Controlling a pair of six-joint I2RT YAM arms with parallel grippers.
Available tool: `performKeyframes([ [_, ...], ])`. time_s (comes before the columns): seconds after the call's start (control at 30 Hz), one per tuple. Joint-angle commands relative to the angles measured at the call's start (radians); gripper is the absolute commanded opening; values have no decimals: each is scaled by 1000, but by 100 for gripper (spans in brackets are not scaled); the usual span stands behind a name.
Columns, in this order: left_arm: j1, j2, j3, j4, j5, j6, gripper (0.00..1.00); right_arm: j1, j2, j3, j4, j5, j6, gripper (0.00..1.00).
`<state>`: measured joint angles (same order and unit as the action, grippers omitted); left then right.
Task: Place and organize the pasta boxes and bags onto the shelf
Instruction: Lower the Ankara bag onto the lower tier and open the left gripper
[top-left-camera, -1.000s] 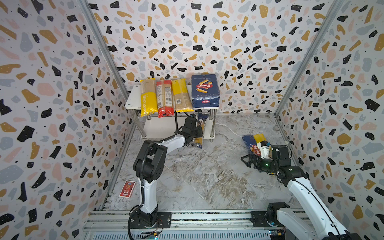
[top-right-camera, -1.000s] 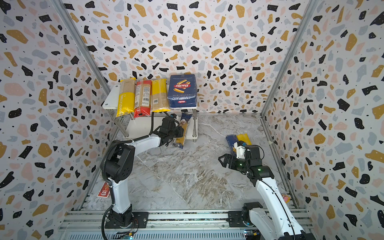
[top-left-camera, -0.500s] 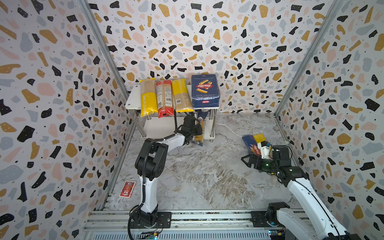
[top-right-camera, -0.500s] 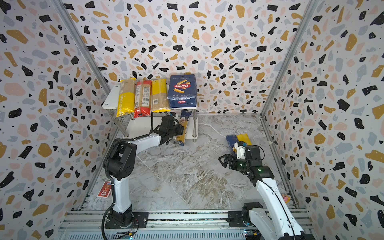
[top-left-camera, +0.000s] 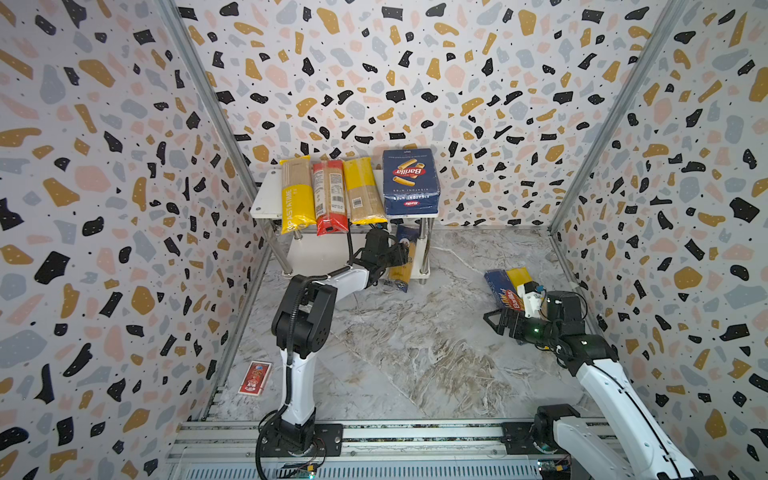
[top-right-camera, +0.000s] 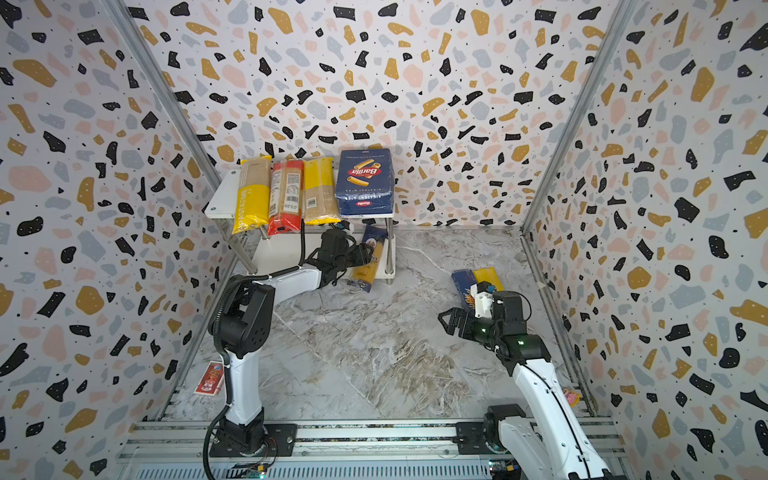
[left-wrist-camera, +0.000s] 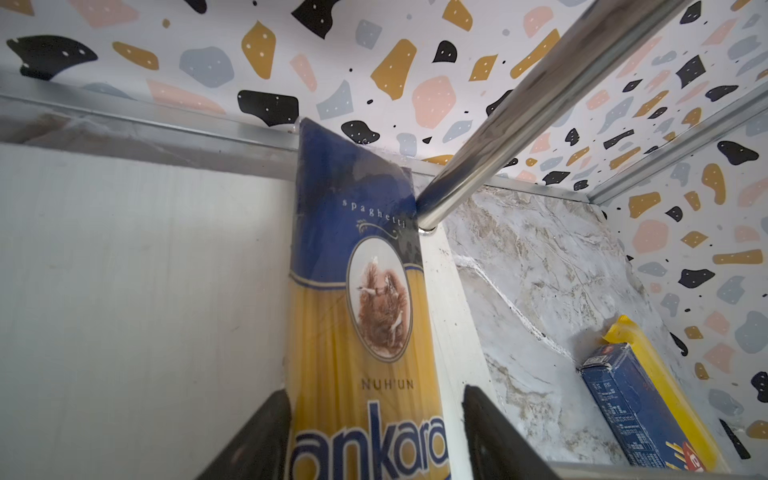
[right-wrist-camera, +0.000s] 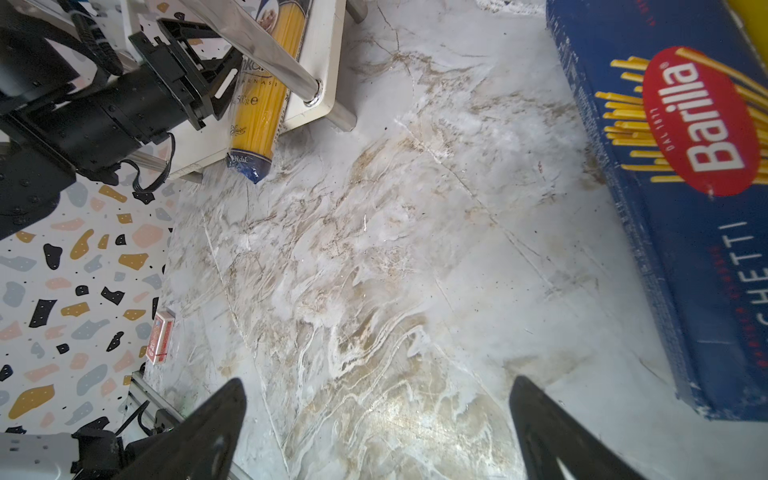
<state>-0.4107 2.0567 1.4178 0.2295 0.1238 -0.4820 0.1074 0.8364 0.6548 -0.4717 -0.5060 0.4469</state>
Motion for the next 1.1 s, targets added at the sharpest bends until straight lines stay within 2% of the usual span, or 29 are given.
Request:
performKeyframes([
  [0.0,5,-57,-19,70,11,22,72,-4,-18,10,-21,-15,-1,99],
  [0.17,6,-102,-48,66,19,18,75,-5,-29,22,-33,-10,-2,99],
  [0.4,5,-224,-197,108,29,6,84,-5,-32,18,-28,18,-8,99],
  [0.7,4,-369,-371,111,42,10,85,-9,-10,-4,9,31,4,99],
  [1.07,3,-442,-477,114,103,-12,86,-9,-82,7,-50,65,17,99],
])
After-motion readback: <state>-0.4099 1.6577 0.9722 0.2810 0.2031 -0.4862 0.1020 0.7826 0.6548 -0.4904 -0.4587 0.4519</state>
